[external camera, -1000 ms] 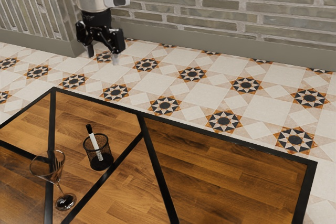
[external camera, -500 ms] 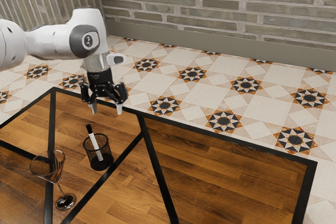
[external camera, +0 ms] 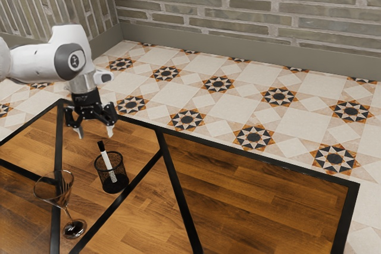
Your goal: Take the marker out of the pen holder and place it to the left of the pen holder.
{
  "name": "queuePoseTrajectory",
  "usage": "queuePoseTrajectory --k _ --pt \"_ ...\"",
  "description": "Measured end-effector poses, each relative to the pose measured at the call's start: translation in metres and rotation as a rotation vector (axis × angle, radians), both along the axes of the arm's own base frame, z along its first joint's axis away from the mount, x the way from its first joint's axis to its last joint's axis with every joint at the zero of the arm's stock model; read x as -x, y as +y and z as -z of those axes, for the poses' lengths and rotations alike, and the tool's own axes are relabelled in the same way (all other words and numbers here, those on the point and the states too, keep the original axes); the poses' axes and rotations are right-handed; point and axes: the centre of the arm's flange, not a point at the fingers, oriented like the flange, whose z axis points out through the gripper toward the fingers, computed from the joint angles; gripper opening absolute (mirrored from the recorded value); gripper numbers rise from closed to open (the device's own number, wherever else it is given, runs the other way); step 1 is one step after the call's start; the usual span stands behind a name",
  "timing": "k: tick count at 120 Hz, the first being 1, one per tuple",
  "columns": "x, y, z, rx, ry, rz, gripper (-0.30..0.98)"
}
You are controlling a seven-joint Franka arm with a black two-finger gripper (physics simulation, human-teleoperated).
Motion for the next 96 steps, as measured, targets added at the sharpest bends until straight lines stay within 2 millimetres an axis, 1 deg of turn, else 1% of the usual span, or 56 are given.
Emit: queuePoseTrajectory --k 12,32,46,68,76,85,96 --pt "-0.003 -0.002 0.011 -0.004 0.008 0.004 0.69" --pt "-0.001 -0.006 0.026 0.003 0.023 0.007 0.69" --pt "-0.002 -0.010 0.034 0.009 0.033 0.011 0.66" --pt "-0.002 -0.010 0.040 0.015 0.049 0.010 0.46" --pt "-0.002 -0.011 0.039 0.017 0.052 0.010 0.36" --pt "-0.004 -0.010 0.031 0.020 0.049 0.012 0.27" --pt "-0.004 -0.010 0.031 0.023 0.060 0.013 0.15"
